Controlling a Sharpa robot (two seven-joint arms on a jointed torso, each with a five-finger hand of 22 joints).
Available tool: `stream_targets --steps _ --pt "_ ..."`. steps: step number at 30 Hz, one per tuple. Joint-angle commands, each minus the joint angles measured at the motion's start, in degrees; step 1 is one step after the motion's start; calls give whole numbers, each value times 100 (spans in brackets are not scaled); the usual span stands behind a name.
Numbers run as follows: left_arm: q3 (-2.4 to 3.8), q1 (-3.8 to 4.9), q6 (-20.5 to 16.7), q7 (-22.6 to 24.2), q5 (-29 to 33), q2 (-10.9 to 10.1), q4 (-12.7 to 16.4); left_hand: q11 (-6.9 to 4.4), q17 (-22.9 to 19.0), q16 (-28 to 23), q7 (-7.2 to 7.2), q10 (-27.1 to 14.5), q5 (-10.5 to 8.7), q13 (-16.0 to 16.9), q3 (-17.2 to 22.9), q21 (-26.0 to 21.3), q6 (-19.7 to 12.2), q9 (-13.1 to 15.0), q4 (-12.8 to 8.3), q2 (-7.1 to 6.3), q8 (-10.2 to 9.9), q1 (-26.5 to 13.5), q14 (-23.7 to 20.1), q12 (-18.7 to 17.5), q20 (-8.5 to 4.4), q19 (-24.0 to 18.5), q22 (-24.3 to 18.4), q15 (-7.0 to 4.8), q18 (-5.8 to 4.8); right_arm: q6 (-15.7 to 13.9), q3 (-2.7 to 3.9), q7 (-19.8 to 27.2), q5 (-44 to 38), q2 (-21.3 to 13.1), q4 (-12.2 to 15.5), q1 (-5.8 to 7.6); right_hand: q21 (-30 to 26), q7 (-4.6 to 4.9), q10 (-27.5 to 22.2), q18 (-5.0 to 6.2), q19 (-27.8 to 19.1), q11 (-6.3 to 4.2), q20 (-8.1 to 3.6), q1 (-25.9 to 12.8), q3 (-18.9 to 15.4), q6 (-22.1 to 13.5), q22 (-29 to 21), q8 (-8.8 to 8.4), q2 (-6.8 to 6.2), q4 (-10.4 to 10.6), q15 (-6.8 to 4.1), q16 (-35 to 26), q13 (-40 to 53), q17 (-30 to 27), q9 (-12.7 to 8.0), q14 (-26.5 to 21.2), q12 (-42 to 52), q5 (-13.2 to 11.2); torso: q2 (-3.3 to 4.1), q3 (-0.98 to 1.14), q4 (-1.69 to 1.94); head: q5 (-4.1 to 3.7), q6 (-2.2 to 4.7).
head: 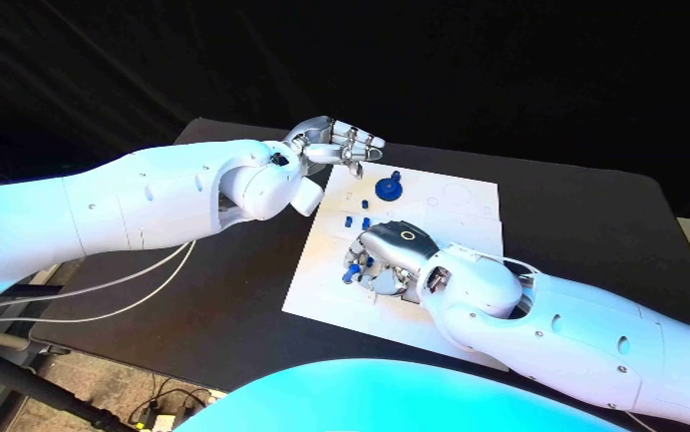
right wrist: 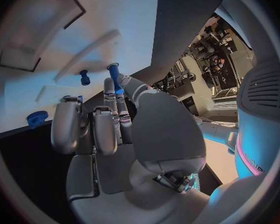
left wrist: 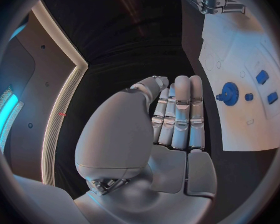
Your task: Assemble the parts on the task board
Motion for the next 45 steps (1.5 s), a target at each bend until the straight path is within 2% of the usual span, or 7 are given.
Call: stream_targets --steps 1,15,24,32,36,39,45 --pt "4 5 21 70 42 9 6 -8 -5 -33 9 -26 -19 9 -9 -26 -36 4 -23 60 2 -15 -38 39 -3 -41 -7 11 85 199 -2 25 -75 10 -31 -12 -26 9 -11 -79 14 -15 -22 1 16 44 1033 16 47 -23 -15 24 2 -8 -3 309 -22 34 -1 -1 1 9 0" --pt "4 5 33 59 42 12 0 -10 -10 -38 8 -24 -20 13 -13 -28 -31 5 -26 64 9 -16 -34 55 -3 -40 -10 10 86 318 -22 -5 -122 101 -147 -53 -72 26 -34 -72 -2 1 -17 -15 4 19 1022 0 42 -22 -2 17 6 -23 -4 306 -39 47 2 -7 3 5 0" --pt "4 5 45 46 42 17 -4 -10 -10 -38 8 -24 -20 13 -13 -28 -31 5 -26 64 9 -16 -34 55 -3 -40 -10 10 86 273 -34 61 -89 171 -172 -56 -170 124 -254 -59 -47 103 45 -237 -116 -415 995 -286 -109 79 87 -6 -9 -81 -107 287 -181 86 -1 -6 2 -6 0" --pt "4 5 45 39 42 10 -2 -10 -10 -38 8 -24 -20 13 -13 -28 -31 5 -26 64 9 -16 -34 55 -3 -40 -10 10 86 151 -38 60 -83 150 -136 -57 -205 97 -290 -46 -64 76 57 -323 -200 -709 985 -393 -198 132 72 -3 7 -93 -182 282 -205 77 -2 -1 -7 -6 0" --pt "4 5 46 36 42 2 -1 -10 -10 -38 8 -24 -20 13 -13 -28 -31 5 -26 64 9 -16 -34 55 -3 -40 -10 10 86 6 -38 30 -118 53 -18 -57 -231 83 -284 -39 -75 57 49 -342 -240 -909 978 -396 -236 153 57 -4 30 -106 -232 279 -198 67 -3 2 -4 -25 0" --pt "4 5 47 34 42 -9 -2 -10 -10 -38 8 -24 -20 13 -13 -28 -31 5 -26 64 9 -16 -34 55 -3 -40 -10 10 86 -116 -35 -3 -158 -61 133 -55 -237 -5 -275 -36 -80 38 39 -367 -298 -1195 975 -389 -272 184 44 -9 58 -123 -304 274 -185 -11 0 4 -6 -30 0" --pt "3 4 55 28 42 -26 -11 -10 -10 -38 8 -24 -20 13 -13 -28 -31 5 -26 64 9 -16 -34 55 -3 -40 -10 10 86 -524 14 -3 -133 -473 585 -4 -141 -15 -197 -52 -49 -1 19 -333 -351 -1407 998 -385 -287 192 13 12 119 -105 -362 280 -114 5 -11 -2 -12 -127 0"
